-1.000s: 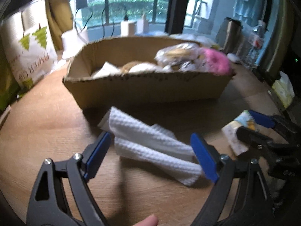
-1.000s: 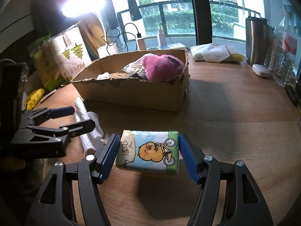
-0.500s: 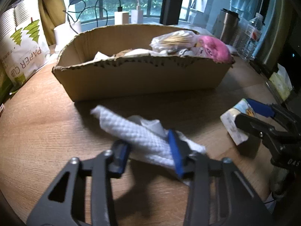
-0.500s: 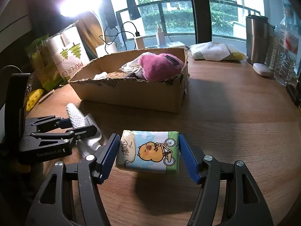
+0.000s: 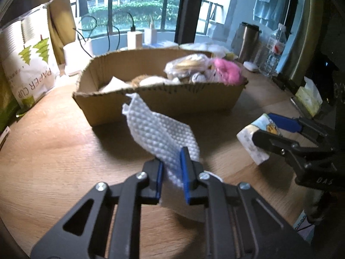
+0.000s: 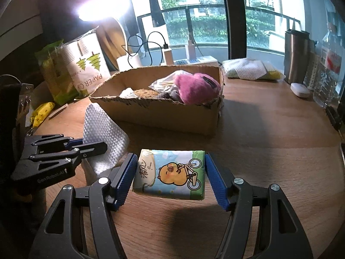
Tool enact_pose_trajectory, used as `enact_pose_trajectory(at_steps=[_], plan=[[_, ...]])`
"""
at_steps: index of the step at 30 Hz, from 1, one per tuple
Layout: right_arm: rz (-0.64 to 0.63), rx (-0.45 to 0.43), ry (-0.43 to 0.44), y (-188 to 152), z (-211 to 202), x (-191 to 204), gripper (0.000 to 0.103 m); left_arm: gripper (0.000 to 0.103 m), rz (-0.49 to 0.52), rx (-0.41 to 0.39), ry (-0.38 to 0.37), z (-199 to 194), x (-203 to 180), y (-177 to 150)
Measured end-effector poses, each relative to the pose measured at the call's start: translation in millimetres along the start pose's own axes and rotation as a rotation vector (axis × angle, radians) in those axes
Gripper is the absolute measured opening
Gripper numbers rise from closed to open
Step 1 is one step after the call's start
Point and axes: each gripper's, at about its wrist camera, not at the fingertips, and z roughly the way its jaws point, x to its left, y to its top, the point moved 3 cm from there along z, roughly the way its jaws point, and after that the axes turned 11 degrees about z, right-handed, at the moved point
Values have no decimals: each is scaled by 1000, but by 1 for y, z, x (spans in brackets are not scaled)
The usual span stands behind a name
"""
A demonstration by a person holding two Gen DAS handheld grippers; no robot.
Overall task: Organize soft objects
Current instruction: 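Lift the towel with the left gripper while the right carries the tissue pack over the box, then lower the tissue pack into the box and open the right gripper while the left releases the towel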
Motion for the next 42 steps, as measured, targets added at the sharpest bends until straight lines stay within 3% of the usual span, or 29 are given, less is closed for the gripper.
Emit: enact_pose_trajectory(at_steps=[22,42], plan=[[-69,-75,5,33,-22,33,68,15,-2,-160,51,-55,33,30],[-137,-115,-14,66,-23,63,68,15,-26,-273,57,-79,63,54]])
